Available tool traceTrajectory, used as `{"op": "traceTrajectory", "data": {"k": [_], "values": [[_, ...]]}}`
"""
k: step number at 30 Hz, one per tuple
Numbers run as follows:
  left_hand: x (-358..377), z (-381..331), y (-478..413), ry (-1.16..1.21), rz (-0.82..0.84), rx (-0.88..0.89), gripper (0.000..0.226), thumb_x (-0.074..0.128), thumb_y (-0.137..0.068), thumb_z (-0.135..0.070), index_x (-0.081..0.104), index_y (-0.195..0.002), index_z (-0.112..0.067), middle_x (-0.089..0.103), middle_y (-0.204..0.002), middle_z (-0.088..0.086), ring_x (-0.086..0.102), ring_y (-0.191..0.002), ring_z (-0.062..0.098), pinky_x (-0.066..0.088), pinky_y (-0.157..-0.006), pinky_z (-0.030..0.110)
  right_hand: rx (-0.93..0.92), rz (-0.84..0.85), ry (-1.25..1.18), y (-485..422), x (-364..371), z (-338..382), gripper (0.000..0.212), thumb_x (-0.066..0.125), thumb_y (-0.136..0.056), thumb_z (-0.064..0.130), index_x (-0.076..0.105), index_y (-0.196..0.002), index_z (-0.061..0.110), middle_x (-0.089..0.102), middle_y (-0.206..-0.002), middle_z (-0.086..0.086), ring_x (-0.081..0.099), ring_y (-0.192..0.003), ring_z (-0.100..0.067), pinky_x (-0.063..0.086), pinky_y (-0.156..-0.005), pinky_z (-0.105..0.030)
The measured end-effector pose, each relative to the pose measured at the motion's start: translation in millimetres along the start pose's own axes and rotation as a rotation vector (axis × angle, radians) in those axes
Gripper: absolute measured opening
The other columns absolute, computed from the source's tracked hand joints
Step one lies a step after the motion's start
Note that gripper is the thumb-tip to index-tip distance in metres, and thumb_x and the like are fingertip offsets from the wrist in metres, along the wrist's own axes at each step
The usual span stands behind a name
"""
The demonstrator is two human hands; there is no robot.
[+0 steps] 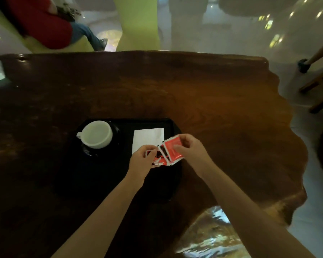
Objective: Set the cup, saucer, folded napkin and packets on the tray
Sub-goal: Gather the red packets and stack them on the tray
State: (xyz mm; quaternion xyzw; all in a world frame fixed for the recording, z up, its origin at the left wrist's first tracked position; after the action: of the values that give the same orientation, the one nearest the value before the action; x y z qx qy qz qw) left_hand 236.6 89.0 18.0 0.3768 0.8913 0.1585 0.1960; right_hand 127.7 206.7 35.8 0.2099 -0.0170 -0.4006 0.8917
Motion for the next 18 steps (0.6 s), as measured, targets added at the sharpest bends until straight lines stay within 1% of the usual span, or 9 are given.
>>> {"op": "traceTrajectory", "data": {"k": [2,4,5,7,10,12,15,16,18], "values": [[-7.2,7.9,-0.1,-0.004,-0.001,-0.004,0.009,0.053,-0.091,-0.014,0.06,-0.091,-0.02,0.064,-0.098,0.006,0.065,-0.095,0.022,0.054,-0.088,0.044,-0.012,0.005,0.079,0.8,23.0,-4.3,0.031,0.057,-0.09,0.009,0.053,-0.121,0.012,0.061,-0.116,-0.006,0.06,-0.104,-0.018,0.05,-0.079,-0.02],[-15.5,19.5,0.9,-0.007,-0.002,-0.038,0.007,0.055,-0.09,-0.013,0.059,-0.095,-0.016,0.064,-0.098,0.008,0.065,-0.094,0.022,0.055,-0.087,0.042,0.005,-0.014,0.117,2.8,41.1,-11.7,0.032,0.057,-0.09,0.01,0.053,-0.121,0.014,0.061,-0.116,-0.003,0.058,-0.101,-0.013,0.047,-0.07,-0.012],[-19.9,24.6,0.4,-0.007,-0.008,-0.049,0.007,0.055,-0.09,-0.012,0.059,-0.096,-0.014,0.065,-0.1,0.009,0.065,-0.093,0.022,0.055,-0.086,0.039,0.006,-0.032,0.117,2.9,47.8,-14.4,0.031,0.058,-0.09,0.01,0.054,-0.121,0.014,0.061,-0.116,-0.002,0.057,-0.1,-0.011,0.045,-0.068,-0.01],[-29.1,31.2,-0.5,-0.015,-0.027,-0.047,0.008,0.055,-0.091,-0.014,0.059,-0.098,-0.013,0.065,-0.101,0.009,0.065,-0.091,0.02,0.055,-0.079,0.031,-0.009,-0.058,0.134,3.3,58.4,-16.8,0.031,0.059,-0.089,0.012,0.055,-0.12,0.014,0.061,-0.115,-0.001,0.057,-0.101,-0.011,0.044,-0.069,-0.009],[-41.3,33.8,-2.5,0.006,-0.061,-0.038,0.009,0.05,-0.093,-0.016,0.058,-0.098,-0.013,0.063,-0.092,0.002,0.063,-0.085,0.015,0.051,-0.068,0.022,-0.035,-0.037,0.163,2.2,71.7,-18.3,0.033,0.059,-0.09,0.014,0.054,-0.122,0.015,0.059,-0.114,0.001,0.055,-0.101,-0.01,0.043,-0.07,-0.009],[-49.5,34.0,-3.5,0.05,-0.082,-0.05,0.009,0.048,-0.094,-0.018,0.056,-0.099,-0.015,0.062,-0.091,0.001,0.063,-0.083,0.013,0.053,-0.07,0.025,-0.04,-0.013,0.174,2.1,79.9,-18.3,0.033,0.059,-0.09,0.015,0.053,-0.122,0.015,0.059,-0.113,0.001,0.057,-0.102,-0.012,0.047,-0.072,-0.012],[-61.7,36.9,-4.7,0.143,-0.106,-0.1,0.012,0.048,-0.095,-0.02,0.054,-0.103,-0.014,0.061,-0.093,0.003,0.063,-0.087,0.015,0.056,-0.08,0.037,-0.03,-0.008,0.168,0.7,87.2,-20.1,0.027,0.06,-0.089,0.013,0.055,-0.115,0.015,0.062,-0.108,-0.001,0.062,-0.102,-0.018,0.053,-0.086,-0.027],[-65.1,38.3,-4.7,0.167,-0.11,-0.113,0.012,0.048,-0.095,-0.02,0.054,-0.104,-0.014,0.06,-0.094,0.003,0.063,-0.086,0.015,0.056,-0.08,0.037,-0.032,-0.012,0.17,0.8,88.8,-20.2,0.024,0.06,-0.088,0.013,0.055,-0.112,0.016,0.062,-0.105,0.0,0.062,-0.1,-0.017,0.053,-0.088,-0.029],[-71.3,40.9,-4.8,0.167,-0.13,-0.118,0.011,0.048,-0.095,-0.02,0.054,-0.103,-0.015,0.06,-0.094,0.002,0.062,-0.086,0.014,0.057,-0.079,0.037,-0.046,-0.037,0.172,0.8,91.3,-20.4,0.019,0.061,-0.088,0.012,0.055,-0.105,0.018,0.062,-0.098,0.004,0.063,-0.094,-0.014,0.053,-0.087,-0.028]]}}
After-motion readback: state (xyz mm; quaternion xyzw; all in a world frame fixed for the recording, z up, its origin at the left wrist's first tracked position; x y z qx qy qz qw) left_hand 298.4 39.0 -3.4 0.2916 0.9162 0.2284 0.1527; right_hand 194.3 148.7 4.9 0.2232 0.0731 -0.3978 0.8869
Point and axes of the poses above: each hand's wrist, its own y-axis away from the middle knuckle, its own x-axis out of the palm, z = x × y, the point moved 4 cm from there along -y, towards the middle knuckle
